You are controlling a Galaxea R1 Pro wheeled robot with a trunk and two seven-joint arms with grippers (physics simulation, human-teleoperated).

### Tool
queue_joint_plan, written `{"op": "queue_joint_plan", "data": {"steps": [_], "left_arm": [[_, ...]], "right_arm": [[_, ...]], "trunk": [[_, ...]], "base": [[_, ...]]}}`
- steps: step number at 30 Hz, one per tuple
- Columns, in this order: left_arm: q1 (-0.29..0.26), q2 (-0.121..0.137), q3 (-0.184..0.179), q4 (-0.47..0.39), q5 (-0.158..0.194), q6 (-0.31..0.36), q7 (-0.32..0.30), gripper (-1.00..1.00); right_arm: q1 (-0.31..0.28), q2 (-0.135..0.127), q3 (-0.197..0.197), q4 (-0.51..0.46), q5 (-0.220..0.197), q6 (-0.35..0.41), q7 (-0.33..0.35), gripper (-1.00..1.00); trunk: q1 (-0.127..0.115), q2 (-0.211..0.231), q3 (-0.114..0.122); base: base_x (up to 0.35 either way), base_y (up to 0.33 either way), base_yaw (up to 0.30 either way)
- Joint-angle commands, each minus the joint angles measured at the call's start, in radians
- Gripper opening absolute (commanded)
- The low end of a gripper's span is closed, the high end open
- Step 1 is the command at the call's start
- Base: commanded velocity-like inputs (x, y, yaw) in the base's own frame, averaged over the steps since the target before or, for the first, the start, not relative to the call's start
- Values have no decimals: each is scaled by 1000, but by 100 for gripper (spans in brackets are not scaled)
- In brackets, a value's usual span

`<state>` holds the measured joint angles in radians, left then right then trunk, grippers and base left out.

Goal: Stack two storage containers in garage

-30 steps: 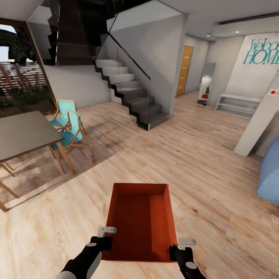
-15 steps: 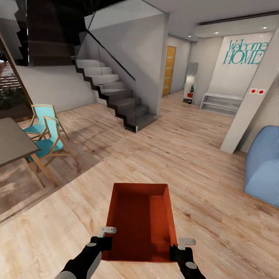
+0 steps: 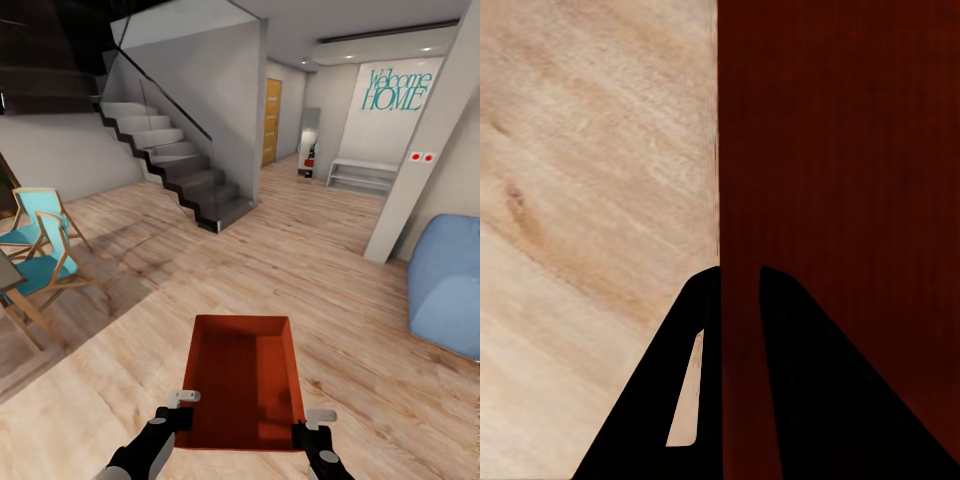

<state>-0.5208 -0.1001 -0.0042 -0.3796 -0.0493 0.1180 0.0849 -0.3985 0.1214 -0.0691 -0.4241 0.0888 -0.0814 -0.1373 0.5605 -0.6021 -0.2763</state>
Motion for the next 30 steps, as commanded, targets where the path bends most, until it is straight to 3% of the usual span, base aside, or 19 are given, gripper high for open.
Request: {"op": "queue_joint_plan", "data": {"steps": [1, 12, 30], "left_arm": [[-1, -13, -8, -5, 0, 6, -24, -100], [-1, -13, -8, -5, 0, 6, -24, -100], [-1, -14, -8, -5, 0, 6, -24, -100]], "right_arm": [[0, 1, -7, 4, 3, 42, -2, -100], [0, -1, -8, 4, 3, 42, -2, -100], [0, -1, -7, 4, 2, 40, -2, -100]], "trunk": [[1, -1, -1], [1, -1, -1], [1, -1, -1]], "base": [[336, 0, -276], [336, 0, -256], [336, 0, -15]]}}
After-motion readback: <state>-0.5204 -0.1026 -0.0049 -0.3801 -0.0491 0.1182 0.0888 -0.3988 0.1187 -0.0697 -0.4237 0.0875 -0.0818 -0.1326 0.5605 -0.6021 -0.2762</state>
